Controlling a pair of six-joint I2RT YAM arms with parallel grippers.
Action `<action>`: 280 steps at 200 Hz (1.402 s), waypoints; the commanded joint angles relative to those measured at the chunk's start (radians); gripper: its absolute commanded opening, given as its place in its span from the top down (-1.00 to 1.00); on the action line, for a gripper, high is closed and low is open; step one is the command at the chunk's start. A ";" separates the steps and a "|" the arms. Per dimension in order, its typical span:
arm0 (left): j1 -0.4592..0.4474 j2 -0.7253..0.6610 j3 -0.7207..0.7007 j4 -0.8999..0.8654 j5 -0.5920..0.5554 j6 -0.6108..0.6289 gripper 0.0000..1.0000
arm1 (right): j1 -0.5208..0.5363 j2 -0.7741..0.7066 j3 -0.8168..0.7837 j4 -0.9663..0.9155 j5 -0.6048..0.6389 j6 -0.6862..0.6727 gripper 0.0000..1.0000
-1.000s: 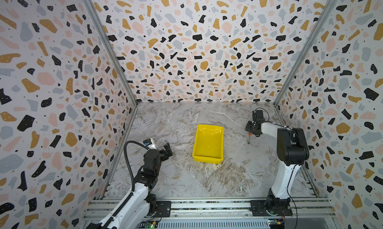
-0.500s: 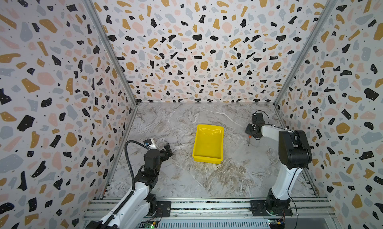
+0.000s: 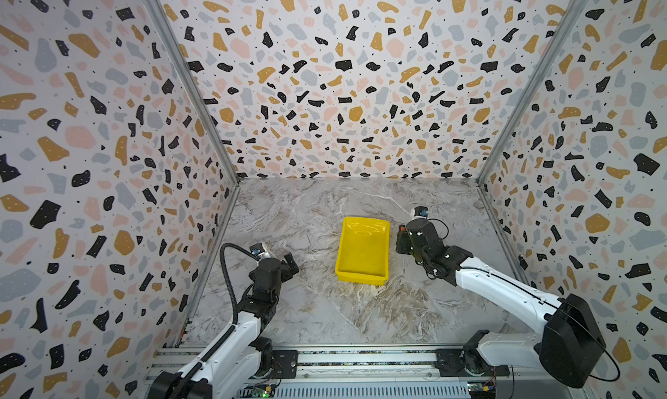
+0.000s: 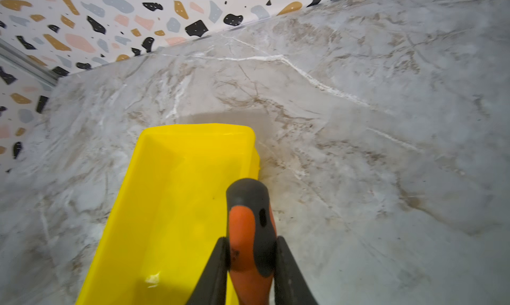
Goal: Put the screwdriver in the bin
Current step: Pick up the screwdriver from the top-right of the table, then place the screwdriver into the bin.
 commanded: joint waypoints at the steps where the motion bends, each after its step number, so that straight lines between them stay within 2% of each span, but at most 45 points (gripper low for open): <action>1: -0.001 0.002 0.035 0.003 -0.027 -0.005 -1.00 | 0.023 0.037 0.028 0.109 -0.093 0.110 0.75; 68: -0.001 -0.009 0.030 0.003 -0.031 -0.006 -0.99 | 0.023 0.309 0.171 0.156 -0.292 0.224 0.74; 102: -0.001 -0.009 0.030 0.008 -0.027 -0.006 -1.00 | 0.011 0.376 0.182 0.175 -0.335 0.258 0.72; 145: -0.001 -0.014 0.029 0.009 -0.024 -0.005 -1.00 | -0.055 0.440 0.129 0.336 -0.504 0.386 0.69; 186: -0.001 -0.024 0.026 0.008 -0.023 -0.006 -0.99 | -0.029 0.503 0.214 0.272 -0.463 0.359 0.66; 228: -0.001 -0.029 0.024 0.009 -0.020 -0.006 -1.00 | -0.016 0.545 0.234 0.285 -0.474 0.391 0.51; 280: -0.001 -0.046 0.018 0.013 -0.014 -0.006 -0.99 | -0.009 0.547 0.237 0.290 -0.463 0.392 0.46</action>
